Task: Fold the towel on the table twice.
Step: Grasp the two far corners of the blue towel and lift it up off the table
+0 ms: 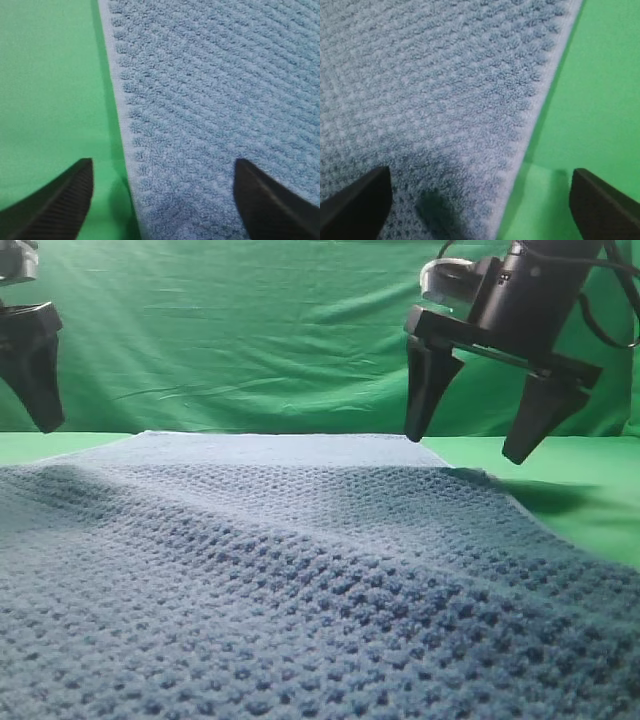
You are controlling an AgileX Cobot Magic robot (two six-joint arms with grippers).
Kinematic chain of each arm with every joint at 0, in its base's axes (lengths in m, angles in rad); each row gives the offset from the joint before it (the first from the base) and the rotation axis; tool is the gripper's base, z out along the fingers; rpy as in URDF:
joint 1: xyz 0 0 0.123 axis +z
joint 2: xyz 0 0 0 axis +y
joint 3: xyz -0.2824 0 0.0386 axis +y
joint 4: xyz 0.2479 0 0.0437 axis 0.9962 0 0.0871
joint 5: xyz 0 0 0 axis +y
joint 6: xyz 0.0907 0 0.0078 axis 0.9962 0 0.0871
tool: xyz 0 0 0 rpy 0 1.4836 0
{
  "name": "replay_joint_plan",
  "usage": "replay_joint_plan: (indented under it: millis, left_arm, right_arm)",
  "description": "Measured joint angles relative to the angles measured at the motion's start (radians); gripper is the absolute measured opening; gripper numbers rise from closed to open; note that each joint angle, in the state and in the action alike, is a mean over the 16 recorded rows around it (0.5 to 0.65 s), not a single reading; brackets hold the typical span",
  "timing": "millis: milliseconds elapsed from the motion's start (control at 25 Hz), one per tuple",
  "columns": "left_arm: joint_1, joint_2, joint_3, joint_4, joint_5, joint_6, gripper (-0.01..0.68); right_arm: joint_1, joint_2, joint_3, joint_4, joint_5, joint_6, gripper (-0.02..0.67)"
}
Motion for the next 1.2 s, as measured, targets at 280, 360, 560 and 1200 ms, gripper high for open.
replay_joint_plan:
  millis: [280,360,560,1200]
  left_arm:
    - [0.0,0.039,-0.007,-0.018,-0.003,0.001,0.644]
    - [0.0,0.05,-0.009,-0.019,-0.004,0.002,0.644]
    - [0.0,0.075,-0.016,-0.019,-0.006,0.004,0.602]
    - [0.0,0.097,-0.056,-0.036,0.05,0.01,0.065]
  right_arm:
    - [0.009,0.033,-0.007,0.009,-0.018,-0.029,0.635]
    - [0.011,0.04,-0.01,0.009,-0.025,-0.034,0.626]
    - [0.014,0.051,-0.016,0.007,-0.043,-0.042,0.578]
    - [0.014,0.048,-0.019,-0.002,-0.042,-0.039,0.063]
